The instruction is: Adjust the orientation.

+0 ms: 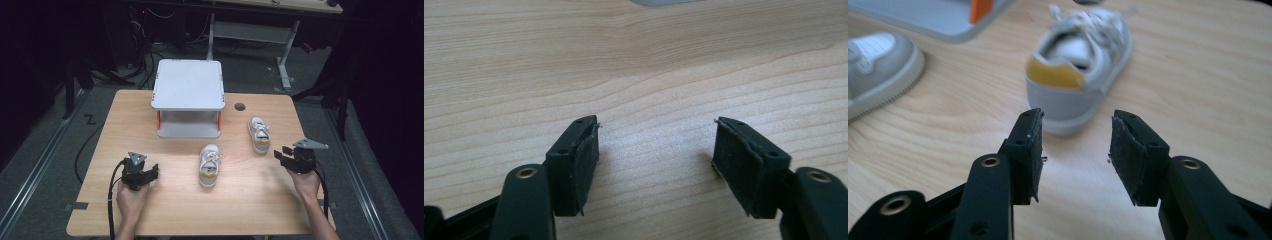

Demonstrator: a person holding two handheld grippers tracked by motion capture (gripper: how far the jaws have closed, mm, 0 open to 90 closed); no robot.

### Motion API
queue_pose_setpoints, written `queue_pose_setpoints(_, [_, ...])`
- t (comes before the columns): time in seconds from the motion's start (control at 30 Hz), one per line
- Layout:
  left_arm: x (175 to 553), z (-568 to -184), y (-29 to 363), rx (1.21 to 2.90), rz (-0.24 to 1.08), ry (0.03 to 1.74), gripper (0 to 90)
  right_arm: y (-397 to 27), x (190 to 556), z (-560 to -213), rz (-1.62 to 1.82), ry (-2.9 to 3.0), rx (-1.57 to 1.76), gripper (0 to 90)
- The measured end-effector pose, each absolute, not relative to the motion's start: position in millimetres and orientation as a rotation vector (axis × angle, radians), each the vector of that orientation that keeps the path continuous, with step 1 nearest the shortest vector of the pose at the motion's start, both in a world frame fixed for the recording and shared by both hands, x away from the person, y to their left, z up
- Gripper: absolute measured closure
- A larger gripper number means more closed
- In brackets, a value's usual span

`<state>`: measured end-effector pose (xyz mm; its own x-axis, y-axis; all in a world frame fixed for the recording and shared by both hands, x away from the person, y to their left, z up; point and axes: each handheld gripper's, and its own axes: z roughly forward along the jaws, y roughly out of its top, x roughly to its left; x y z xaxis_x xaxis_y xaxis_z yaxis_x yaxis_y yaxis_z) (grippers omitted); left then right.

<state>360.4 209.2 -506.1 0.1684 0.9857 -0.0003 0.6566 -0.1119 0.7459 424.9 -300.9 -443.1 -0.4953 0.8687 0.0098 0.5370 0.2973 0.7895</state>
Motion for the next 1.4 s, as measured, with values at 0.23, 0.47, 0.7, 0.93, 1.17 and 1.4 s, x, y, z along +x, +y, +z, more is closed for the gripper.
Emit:
queue_pose_setpoints(0.23, [361,-506,209,1.835,0.689,1.552,32.9,-268,452,-427,1.038,2.217,1.192,58.5])
queue_pose_setpoints(0.47, [361,-506,209,1.840,0.691,1.548,32.2,-240,483,-425,0.978,2.284,1.209,59.1])
queue_pose_setpoints(0.7, [361,-506,211,1.828,0.671,1.549,31.9,-224,505,-436,0.839,2.330,1.256,61.1])
queue_pose_setpoints(0.93, [362,-506,212,1.815,0.660,1.550,31.9,-220,510,-440,0.794,2.345,1.268,69.1])
queue_pose_setpoints(1.17, [362,-506,213,1.811,0.656,1.550,31.9,-221,512,-442,0.778,2.402,1.298,74.2])
queue_pose_setpoints(1.4, [362,-506,213,1.807,0.650,1.551,31.9,-223,514,-446,0.817,2.412,1.313,81.1])
